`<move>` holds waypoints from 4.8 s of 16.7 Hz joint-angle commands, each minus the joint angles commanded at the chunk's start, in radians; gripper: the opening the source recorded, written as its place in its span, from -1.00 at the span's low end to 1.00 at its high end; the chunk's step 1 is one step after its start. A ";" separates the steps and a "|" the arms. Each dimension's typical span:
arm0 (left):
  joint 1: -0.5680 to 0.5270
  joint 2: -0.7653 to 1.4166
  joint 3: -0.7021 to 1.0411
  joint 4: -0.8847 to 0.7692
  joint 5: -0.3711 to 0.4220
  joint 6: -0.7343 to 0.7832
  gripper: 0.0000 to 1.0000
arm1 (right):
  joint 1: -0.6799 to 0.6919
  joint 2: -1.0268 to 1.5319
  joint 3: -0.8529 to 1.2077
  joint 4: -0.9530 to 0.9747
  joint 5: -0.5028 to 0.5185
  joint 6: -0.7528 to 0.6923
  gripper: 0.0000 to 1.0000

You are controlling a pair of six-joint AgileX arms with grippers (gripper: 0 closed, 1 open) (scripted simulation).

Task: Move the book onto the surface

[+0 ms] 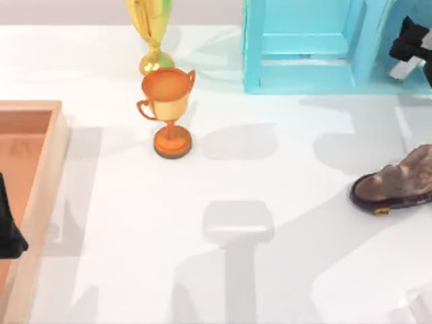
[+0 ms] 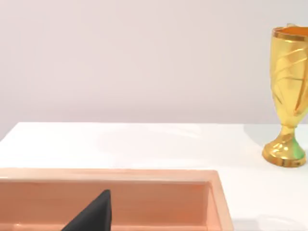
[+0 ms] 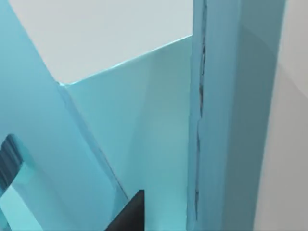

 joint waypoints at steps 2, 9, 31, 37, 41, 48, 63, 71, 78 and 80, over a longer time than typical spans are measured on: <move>0.000 0.000 0.000 0.000 0.000 0.000 1.00 | 0.000 0.000 0.000 0.000 0.000 0.000 -0.06; 0.000 0.000 0.000 0.000 0.000 0.000 1.00 | 0.000 0.000 0.000 0.000 0.000 0.000 -1.00; 0.000 0.000 0.000 0.000 0.000 0.000 1.00 | 0.000 -0.867 -0.391 -0.414 -0.036 -0.021 -1.00; 0.000 0.000 0.000 0.000 0.000 0.000 1.00 | -0.014 -1.182 -0.568 -0.603 -0.040 0.002 -1.00; 0.000 0.000 0.000 0.000 0.000 0.000 1.00 | -0.015 -1.204 -0.584 -0.620 -0.040 0.006 -1.00; 0.000 0.000 0.000 0.000 0.000 0.000 1.00 | 0.097 -1.134 -0.590 -0.632 0.037 -0.091 -1.00; 0.000 0.000 0.000 0.000 0.000 0.000 1.00 | 1.374 -0.656 -0.523 -0.662 0.949 -1.155 -1.00; 0.000 0.000 0.000 0.000 0.000 0.000 1.00 | 1.584 -0.631 -0.506 -0.660 1.139 -1.371 -1.00; 0.000 0.000 0.000 0.000 0.000 0.000 1.00 | 1.599 -0.640 -0.508 -0.681 1.151 -1.354 -1.00; 0.000 0.000 0.000 0.000 0.000 0.000 1.00 | 1.595 -0.634 -0.512 -0.681 1.148 -1.349 -1.00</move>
